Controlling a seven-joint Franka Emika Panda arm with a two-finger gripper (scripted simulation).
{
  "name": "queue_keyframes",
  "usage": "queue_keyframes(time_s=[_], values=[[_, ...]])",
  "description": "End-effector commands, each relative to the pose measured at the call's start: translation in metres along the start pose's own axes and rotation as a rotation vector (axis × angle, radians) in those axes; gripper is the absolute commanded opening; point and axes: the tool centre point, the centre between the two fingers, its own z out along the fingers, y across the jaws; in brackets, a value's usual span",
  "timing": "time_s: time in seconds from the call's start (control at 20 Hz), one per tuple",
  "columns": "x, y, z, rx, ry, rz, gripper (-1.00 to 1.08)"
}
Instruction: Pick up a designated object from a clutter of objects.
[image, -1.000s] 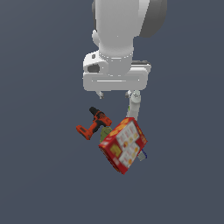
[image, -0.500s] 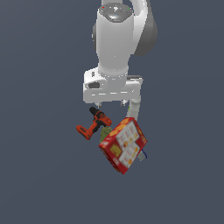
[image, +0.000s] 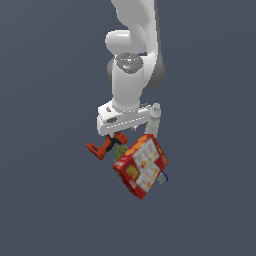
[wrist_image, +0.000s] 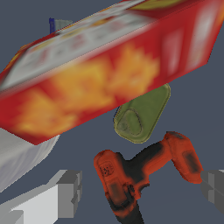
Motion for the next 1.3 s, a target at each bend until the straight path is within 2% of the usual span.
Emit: queue_keyframes(time_s=[0.0,0.3,0.6,0.9,1.25], values=[[-0.007,-0.003,0.023,-0.006,0.000,-0.076,1.08],[-0.026,-0.014,0.071,-0.006,0.003,-0.245,1.08],[-0.040,-0.025,0.100,0.002,0.011,-0.360,1.08],[-0.048,-0.032,0.114,0.008,0.016,-0.418,1.08],[-0.049,-0.032,0.117,0.009,0.016,-0.420,1.08]])
